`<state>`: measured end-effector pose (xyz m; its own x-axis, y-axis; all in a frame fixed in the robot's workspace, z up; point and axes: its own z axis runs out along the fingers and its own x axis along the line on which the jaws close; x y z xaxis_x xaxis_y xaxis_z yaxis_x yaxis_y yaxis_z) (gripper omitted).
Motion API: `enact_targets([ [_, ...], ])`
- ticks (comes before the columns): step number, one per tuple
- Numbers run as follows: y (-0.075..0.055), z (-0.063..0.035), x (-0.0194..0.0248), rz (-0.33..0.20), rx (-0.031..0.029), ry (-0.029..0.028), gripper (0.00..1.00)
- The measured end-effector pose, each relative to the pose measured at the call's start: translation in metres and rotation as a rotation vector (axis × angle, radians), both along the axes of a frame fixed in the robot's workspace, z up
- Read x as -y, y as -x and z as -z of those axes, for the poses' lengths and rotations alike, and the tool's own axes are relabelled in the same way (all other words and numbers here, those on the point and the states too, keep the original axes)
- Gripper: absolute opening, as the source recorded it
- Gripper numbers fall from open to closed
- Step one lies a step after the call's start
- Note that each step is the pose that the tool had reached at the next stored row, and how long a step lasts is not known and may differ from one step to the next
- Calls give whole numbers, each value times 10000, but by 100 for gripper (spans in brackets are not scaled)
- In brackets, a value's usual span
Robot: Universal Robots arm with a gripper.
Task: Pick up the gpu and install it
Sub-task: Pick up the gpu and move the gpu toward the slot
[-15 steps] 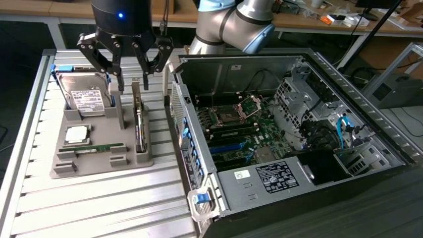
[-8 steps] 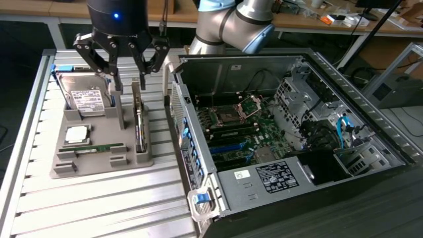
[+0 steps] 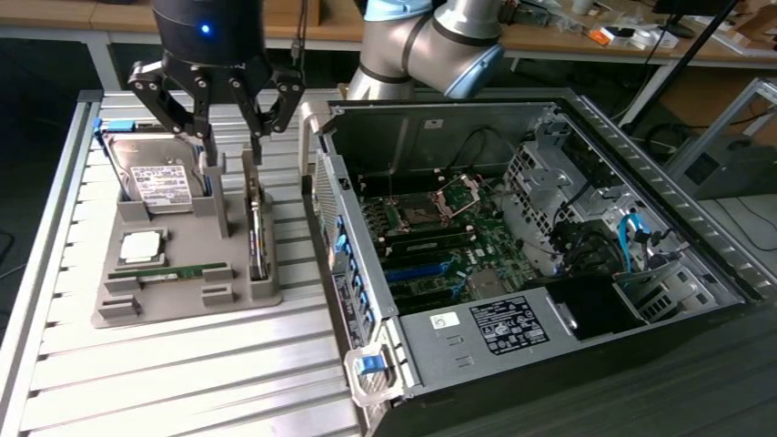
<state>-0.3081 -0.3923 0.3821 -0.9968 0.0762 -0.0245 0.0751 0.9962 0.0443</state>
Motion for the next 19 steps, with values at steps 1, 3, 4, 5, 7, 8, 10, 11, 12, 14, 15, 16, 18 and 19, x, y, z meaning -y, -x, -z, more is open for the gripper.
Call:
enact_targets([
  [1,7,2,-5,0,0,0,48],
  [3,21,8,-14,0,1,-1,48],
  [4,29,11,-17,0,3,-1,48],
  [5,36,13,-20,0,2,0,48],
  [7,57,19,-23,0,1,0,48],
  [8,67,22,-24,0,1,0,48],
  [10,82,29,-26,0,2,-2,48],
  [11,86,32,-28,0,1,-1,48],
  [12,86,34,-30,-1,0,0,48],
  [14,87,45,-40,0,1,0,48],
  [15,87,54,-49,0,0,0,48],
  [16,87,58,-54,0,0,0,48],
  [18,87,69,-67,0,0,0,48],
  [19,87,74,-73,0,0,0,48],
])
